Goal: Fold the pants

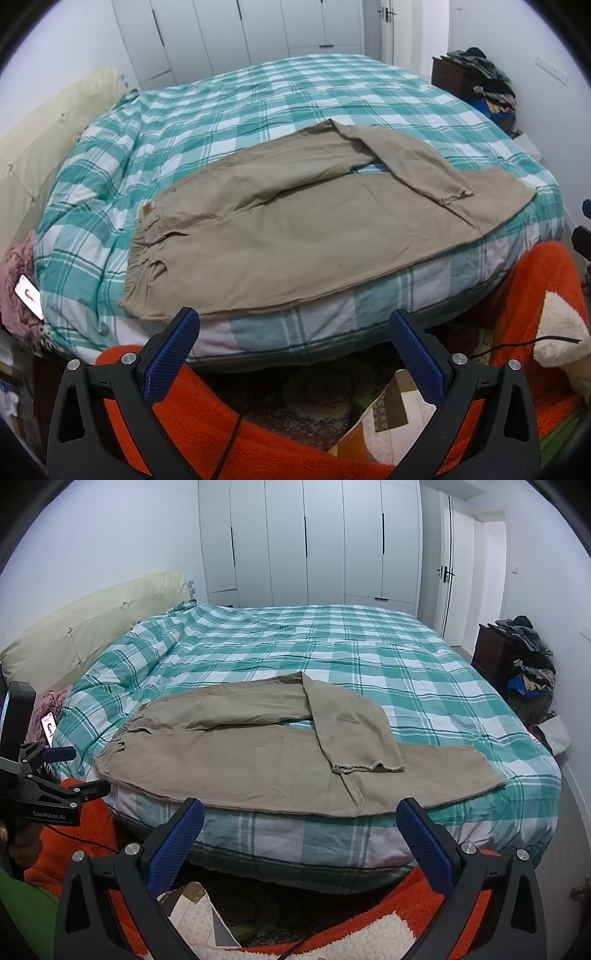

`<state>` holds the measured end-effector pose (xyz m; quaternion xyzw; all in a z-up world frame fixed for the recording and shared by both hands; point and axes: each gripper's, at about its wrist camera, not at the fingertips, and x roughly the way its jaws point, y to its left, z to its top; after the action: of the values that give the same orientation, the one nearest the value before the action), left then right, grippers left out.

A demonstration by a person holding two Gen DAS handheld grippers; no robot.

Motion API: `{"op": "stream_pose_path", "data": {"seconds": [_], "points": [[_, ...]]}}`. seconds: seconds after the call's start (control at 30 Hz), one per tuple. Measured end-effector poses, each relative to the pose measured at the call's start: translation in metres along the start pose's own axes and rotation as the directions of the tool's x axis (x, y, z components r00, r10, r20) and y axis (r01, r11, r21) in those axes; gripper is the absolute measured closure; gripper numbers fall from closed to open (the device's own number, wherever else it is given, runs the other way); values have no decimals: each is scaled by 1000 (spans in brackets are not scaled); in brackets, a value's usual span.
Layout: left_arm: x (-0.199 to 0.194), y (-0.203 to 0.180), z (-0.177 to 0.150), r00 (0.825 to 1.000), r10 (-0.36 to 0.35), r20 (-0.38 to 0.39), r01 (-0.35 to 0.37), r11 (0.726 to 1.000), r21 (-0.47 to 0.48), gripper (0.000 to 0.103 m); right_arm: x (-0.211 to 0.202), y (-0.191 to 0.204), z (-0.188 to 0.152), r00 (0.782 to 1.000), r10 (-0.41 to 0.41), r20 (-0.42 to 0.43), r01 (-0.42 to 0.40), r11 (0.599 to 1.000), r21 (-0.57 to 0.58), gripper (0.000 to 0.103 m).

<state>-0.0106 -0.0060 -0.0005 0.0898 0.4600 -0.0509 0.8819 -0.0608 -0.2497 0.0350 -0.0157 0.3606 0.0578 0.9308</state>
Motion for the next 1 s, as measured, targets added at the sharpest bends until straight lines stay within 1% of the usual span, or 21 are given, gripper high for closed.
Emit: {"op": "stream_pose_path", "data": {"seconds": [1.0], "points": [[2,-6,-3,1000,4,-5,-4,1000,0,1,5,5,-3,1000,6,-18,-6,1000,5,1]]}}
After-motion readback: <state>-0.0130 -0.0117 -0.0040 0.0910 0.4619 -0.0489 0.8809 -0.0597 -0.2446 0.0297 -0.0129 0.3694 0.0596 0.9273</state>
